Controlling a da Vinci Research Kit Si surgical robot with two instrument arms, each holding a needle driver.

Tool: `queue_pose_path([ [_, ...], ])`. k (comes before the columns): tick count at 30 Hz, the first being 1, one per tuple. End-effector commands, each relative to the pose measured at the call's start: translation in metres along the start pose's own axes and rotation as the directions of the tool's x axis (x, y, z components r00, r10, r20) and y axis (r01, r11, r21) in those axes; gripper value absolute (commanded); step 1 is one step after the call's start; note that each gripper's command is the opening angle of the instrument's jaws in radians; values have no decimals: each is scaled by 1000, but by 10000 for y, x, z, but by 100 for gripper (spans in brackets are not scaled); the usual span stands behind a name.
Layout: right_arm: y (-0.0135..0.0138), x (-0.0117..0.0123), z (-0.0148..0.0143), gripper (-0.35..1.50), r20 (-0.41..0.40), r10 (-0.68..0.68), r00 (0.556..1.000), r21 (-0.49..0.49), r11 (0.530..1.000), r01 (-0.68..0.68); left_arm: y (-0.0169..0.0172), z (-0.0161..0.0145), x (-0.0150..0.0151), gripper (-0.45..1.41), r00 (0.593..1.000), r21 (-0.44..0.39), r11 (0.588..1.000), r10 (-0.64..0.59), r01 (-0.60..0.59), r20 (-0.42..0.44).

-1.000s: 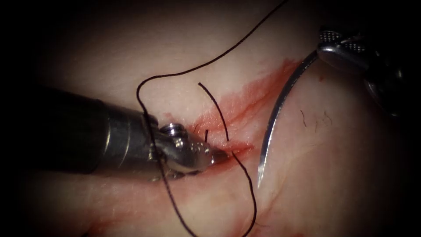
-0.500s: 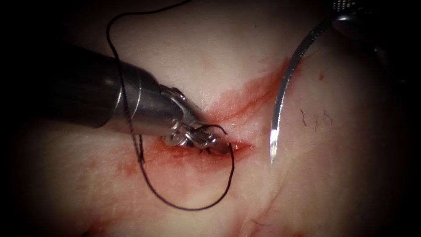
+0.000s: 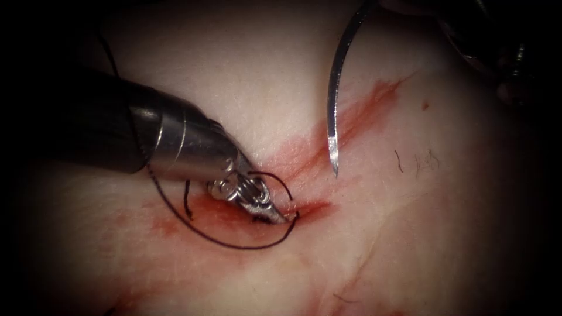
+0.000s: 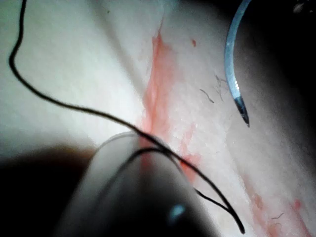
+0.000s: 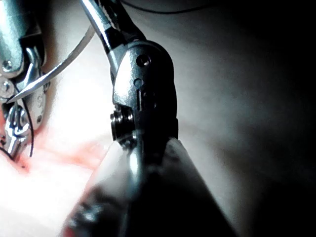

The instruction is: Wound Closure

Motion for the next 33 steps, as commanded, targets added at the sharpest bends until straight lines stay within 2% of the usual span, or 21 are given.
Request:
queue_pose_path([
  [1,11,-9,1,-35,9,-6,1000,1,1000,6,1,5,6,-45,1000,-33,999,0,0,-9],
  [2,12,-14,-3,-35,33,-13,999,1,1000,13,10,8,11,-45,999,-102,995,3,-6,-33],
  [4,10,-25,-10,-35,87,-36,996,17,999,35,23,5,20,-45,997,-163,986,6,-19,-76],
  [7,6,-32,-11,-35,106,-41,993,24,999,39,28,3,25,-45,995,-192,981,2,-20,-98],
  [9,-3,-44,-10,-35,133,-51,990,46,998,45,32,2,30,-45,992,-245,969,-5,-27,-128],
  [21,-16,-60,9,-35,152,-47,987,33,999,43,48,-12,30,-45,990,-285,958,-21,-20,-138],
  [33,-12,-52,10,-35,166,-23,986,-4,1000,24,56,-17,31,-45,989,-296,955,-35,-9,-143],
])
